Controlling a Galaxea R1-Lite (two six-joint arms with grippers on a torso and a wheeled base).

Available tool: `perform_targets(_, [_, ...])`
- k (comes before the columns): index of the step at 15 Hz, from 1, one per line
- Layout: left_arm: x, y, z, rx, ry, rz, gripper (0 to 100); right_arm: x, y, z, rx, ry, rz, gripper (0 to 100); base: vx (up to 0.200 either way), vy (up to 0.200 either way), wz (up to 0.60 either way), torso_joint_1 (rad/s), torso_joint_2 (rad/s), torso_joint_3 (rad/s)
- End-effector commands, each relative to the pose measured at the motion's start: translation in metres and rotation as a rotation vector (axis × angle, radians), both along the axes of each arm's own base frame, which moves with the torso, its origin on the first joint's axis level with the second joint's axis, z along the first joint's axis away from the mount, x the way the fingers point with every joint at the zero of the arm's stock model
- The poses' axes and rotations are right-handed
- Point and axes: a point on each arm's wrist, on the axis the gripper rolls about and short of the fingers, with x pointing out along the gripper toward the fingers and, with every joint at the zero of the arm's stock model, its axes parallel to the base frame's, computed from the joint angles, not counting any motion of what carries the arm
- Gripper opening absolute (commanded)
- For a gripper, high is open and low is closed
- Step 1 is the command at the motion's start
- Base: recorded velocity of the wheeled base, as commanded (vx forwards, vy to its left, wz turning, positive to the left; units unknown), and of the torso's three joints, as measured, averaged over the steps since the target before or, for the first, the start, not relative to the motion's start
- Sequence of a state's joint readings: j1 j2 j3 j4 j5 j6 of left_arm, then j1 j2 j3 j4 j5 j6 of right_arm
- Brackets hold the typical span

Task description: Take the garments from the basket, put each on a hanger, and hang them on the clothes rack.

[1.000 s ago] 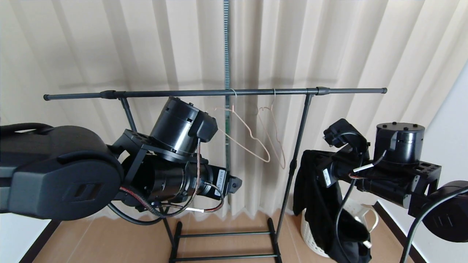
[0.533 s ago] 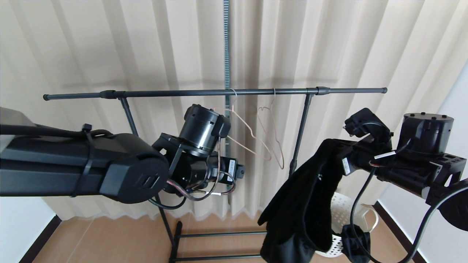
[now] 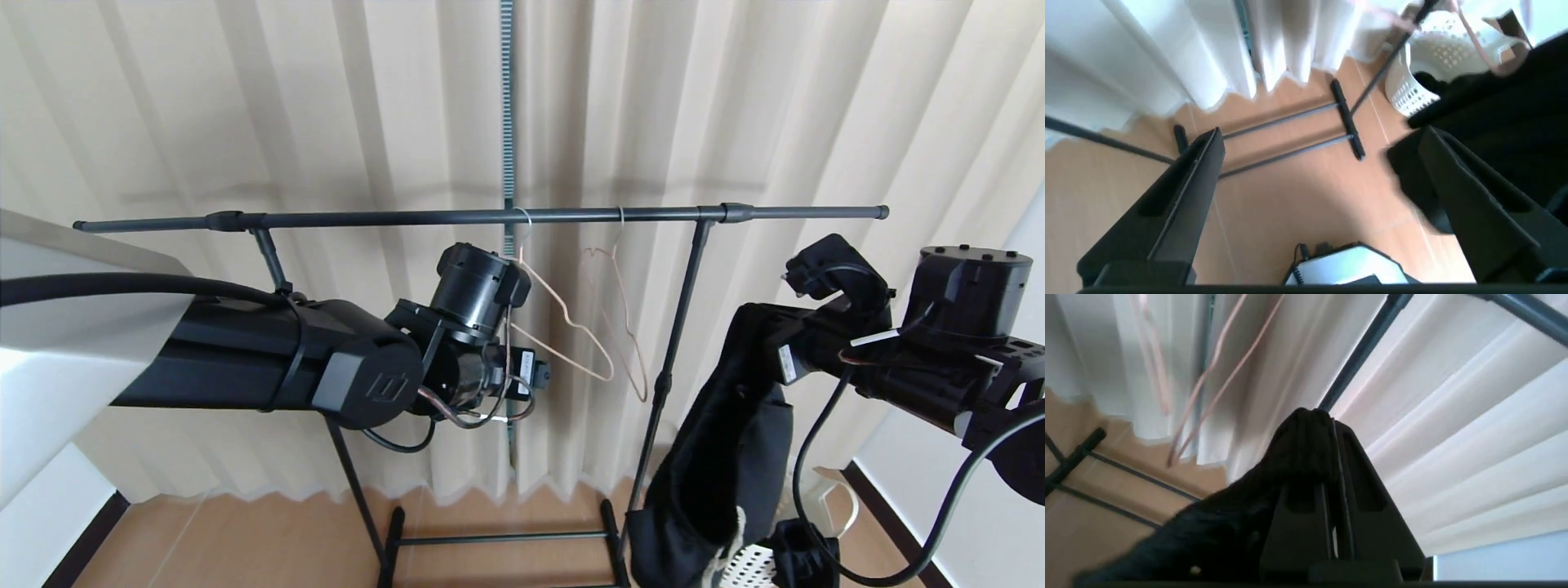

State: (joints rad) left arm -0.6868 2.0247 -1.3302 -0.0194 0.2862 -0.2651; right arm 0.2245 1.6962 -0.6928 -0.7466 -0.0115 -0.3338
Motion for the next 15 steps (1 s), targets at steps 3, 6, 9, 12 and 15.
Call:
perform_targets(3, [0.002,-0.005,-0.004,-0.012,-0.024,0.000,100,-0.007,-0.019,0.000,-0.115,-0.019,-0.019,0,0.000,0.000,0.00,0.000,0.00,0.000])
perform_targets(6, [0.009,-0.017,-0.002,-0.056,-0.036,0.009,100,-0.009,-0.022,-0.002,-0.138,-0.014,0.001,0,0.000,0.000,0.00,0.000,0.00,0.000])
perform_targets(9, [0.028,-0.041,-0.014,-0.108,-0.036,0.033,100,-0.009,-0.022,-0.003,-0.139,-0.011,0.001,0,0.000,0.000,0.00,0.000,0.00,0.000])
perform_targets(12, [0.044,-0.051,-0.016,-0.132,-0.064,0.042,100,-0.008,-0.022,-0.005,-0.140,-0.005,0.001,0,0.000,0.000,0.00,0.000,0.00,0.000])
perform_targets(15, [0.052,-0.053,-0.009,-0.159,-0.083,0.031,100,-0.008,-0.020,-0.005,-0.140,-0.004,0.006,0,0.000,0.000,0.00,0.000,0.00,0.000])
